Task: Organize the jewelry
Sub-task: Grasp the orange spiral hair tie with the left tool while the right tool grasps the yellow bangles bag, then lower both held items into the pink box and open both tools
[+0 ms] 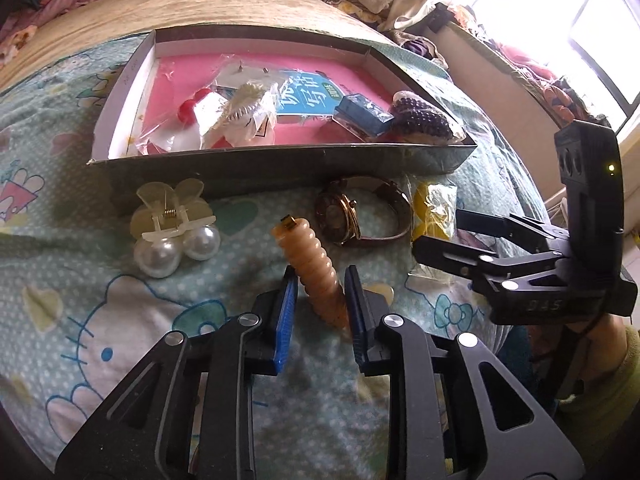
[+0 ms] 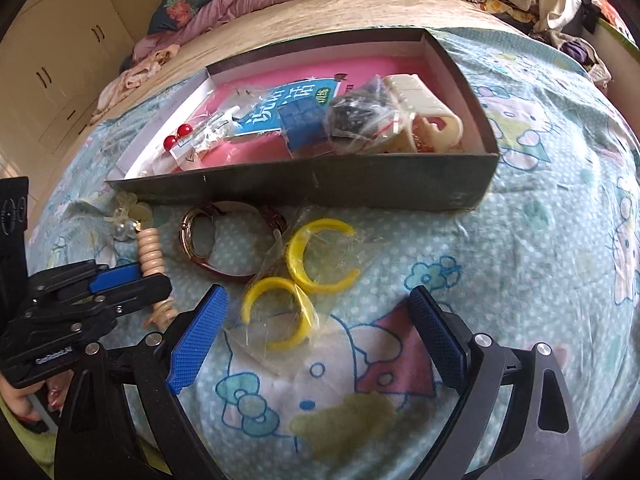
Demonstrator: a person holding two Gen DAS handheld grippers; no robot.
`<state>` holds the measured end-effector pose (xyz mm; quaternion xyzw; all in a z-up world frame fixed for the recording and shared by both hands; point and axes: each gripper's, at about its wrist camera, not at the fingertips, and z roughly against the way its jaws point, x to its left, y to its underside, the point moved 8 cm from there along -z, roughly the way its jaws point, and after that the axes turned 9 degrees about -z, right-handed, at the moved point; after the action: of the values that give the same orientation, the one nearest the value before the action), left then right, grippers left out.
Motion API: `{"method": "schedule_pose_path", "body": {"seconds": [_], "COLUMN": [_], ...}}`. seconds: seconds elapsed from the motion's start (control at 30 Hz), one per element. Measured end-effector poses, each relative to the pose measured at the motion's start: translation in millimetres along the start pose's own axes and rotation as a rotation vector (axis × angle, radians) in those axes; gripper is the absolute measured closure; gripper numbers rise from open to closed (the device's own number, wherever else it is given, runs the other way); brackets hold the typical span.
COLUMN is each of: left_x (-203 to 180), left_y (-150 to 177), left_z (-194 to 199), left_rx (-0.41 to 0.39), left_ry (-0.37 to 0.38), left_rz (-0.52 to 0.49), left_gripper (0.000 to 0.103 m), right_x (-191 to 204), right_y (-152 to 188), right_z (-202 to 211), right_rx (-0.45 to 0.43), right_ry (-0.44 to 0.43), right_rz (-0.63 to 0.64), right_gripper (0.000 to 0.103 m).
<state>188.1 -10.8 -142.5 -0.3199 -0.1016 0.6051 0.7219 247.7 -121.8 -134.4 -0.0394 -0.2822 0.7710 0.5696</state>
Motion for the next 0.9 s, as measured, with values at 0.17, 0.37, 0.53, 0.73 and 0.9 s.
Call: {"method": "schedule_pose_path", "body": {"seconds": [0.17,0.37,0.53,0.73,0.9], "left_x": [-3,-11,-17,-22,-26], "left_y": [-2,-6,-10,-22,-31], "left_z": [0,4,12,28,37], "left_rx": [-0.008,-0.028,-0.05,-0.087,-0.106], "left_ry": [0.016,0.027,0.025,0.01,-0.004], "left_rz": [-0.005,-0.017,-0.028,-0.054,-0.076], "left_gripper": [0.091,0.091,0.091,0.091,0.091], "right_x": [4,6,2,2,7], "right_y": [1,2,4,4,0], "right_z": [1,21,40,61,78], "right_rx": [-0.008,-0.066,-0.102,-0.147,-0.188], "right_ry": [-0.061,-0.117,-0.141,-0.155,-0.163], "right_rz": [0.005,-0.001,-0.017,-0.017,-0.001], "right_gripper": [0.055,0.064,0.065,0.066,0.066]}}
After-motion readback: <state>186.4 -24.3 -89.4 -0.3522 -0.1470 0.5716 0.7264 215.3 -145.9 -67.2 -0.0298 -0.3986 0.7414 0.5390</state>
